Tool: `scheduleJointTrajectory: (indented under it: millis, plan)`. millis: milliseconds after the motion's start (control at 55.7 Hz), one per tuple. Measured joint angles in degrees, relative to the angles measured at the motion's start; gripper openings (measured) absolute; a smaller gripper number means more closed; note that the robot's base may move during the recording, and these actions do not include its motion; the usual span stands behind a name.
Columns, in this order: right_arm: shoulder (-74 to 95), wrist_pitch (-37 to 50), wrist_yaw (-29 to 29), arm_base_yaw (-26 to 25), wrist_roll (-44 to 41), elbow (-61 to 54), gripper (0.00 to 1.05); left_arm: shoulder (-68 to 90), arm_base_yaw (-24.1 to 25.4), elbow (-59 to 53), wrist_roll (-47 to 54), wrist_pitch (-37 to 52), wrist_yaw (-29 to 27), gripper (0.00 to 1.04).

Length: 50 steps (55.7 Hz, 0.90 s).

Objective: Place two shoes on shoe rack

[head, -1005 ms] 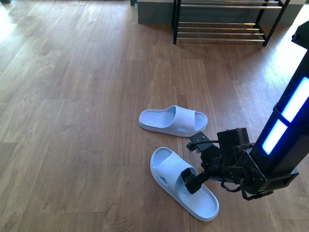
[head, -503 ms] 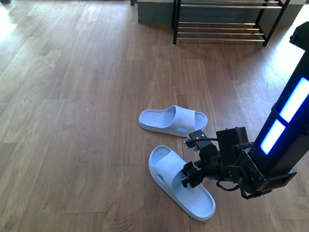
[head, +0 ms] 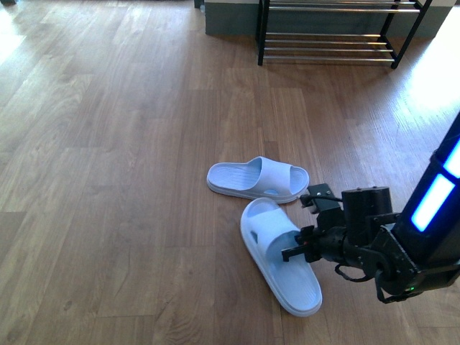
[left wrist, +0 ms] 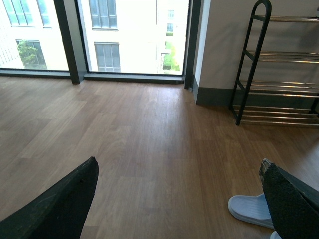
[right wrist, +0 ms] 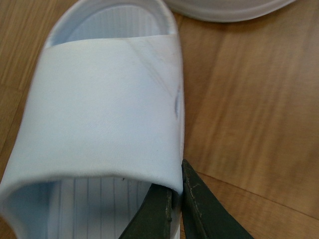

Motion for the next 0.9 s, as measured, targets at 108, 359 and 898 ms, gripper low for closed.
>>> scheduleJointTrajectory:
  millis: [108,359,898]
  plan:
    - [-4.90,2.51,1.51,-1.53,2.36,-4.87,0.01,0.00,0.00,0.00,0.02,0.00,0.00,0.95]
    - [-22.10,4.28,2.14,-3.80,4.70,-19.39,0.01,0.00,0.00,0.00,0.00,0.00,0.00,0.95]
    - [-84.78,-17.53,3.96,-10.29,8.87,-46.69,0.01,0.00,0.00,0.00,0.02,0.00,0.00,0.95]
